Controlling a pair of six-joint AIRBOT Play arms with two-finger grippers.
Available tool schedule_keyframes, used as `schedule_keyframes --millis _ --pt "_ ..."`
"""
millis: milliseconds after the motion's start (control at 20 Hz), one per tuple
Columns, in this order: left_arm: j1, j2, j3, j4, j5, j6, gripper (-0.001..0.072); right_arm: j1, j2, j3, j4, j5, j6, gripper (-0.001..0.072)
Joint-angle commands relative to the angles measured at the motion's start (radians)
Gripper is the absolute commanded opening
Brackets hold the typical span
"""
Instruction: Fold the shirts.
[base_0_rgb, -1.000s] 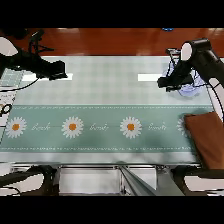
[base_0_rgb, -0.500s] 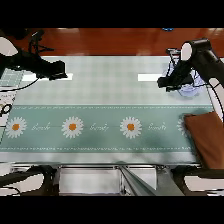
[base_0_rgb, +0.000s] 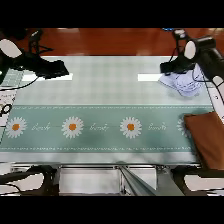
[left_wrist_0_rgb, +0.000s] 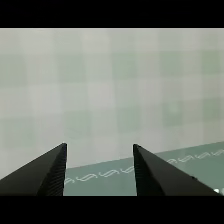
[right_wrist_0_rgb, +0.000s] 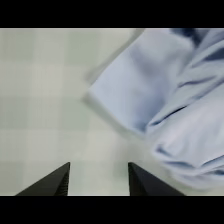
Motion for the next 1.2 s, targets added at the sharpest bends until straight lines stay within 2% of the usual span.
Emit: schedule_keyframes --millis 0,250,400,550,600,700,900,1150 --pt "0.058 0.049 -0.019 0.067 0.021 0.012 0.0505 -0.143 -0.007 0.022 -0.080 -0.097 0.040 0.0415" --pt "0.072 0.287 -0.320 0.059 0.296 -0.018 0.0505 -0.388 -0.167 0.022 0.312 -0.145 0.030 0.0415" --pt "0.071 0.349 -0.465 0.018 0.448 -0.047 0.0505 -0.404 -0.277 0.022 0.354 -0.192 0.033 0.0414" --pt "0.071 0.322 -0.488 0.014 0.479 -0.046 0.0505 -0.397 -0.354 0.043 0.388 -0.228 0.032 0.0405" --pt "0.069 0.310 -0.488 0.014 0.481 -0.046 0.0505 -0.398 -0.374 0.058 0.402 -0.209 0.032 0.0361" --pt "0.066 0.292 -0.488 0.014 0.494 -0.045 0.0506 -0.398 -0.383 0.084 0.423 -0.177 -0.030 0.0025" --pt "0.102 0.312 -0.442 0.014 0.520 -0.046 0.0505 -0.397 -0.308 0.221 0.435 -0.039 -0.167 0.0022" --pt "0.143 0.455 -0.395 0.016 0.509 -0.045 0.0505 -0.381 -0.057 0.278 0.501 0.024 -0.235 0.0022"
